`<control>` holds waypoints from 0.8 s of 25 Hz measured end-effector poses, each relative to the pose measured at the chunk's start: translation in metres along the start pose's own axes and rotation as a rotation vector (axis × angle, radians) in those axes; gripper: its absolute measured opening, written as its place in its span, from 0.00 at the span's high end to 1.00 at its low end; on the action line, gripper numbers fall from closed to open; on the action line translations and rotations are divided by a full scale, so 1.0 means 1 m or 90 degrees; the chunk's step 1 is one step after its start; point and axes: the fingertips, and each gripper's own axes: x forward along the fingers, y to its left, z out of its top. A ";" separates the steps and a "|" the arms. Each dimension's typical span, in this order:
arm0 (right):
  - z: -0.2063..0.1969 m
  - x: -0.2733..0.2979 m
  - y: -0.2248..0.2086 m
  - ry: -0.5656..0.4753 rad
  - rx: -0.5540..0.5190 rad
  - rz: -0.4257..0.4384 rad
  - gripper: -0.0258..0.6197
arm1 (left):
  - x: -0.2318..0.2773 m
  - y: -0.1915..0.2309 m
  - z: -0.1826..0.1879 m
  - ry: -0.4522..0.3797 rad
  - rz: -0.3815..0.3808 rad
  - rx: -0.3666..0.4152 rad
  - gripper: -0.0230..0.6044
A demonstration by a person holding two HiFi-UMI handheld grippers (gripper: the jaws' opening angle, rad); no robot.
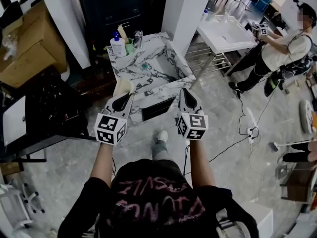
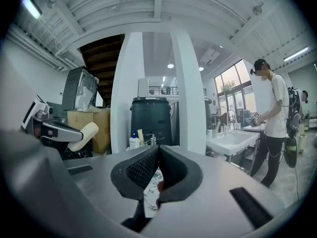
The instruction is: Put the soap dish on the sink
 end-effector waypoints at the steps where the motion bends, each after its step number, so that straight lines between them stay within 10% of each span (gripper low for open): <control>1: 0.000 0.009 -0.005 0.001 0.002 0.001 0.94 | 0.009 0.004 0.000 0.004 0.000 -0.001 0.93; 20: 0.003 0.178 -0.096 0.029 0.023 0.048 0.94 | 0.184 0.051 0.021 0.067 0.007 -0.001 0.93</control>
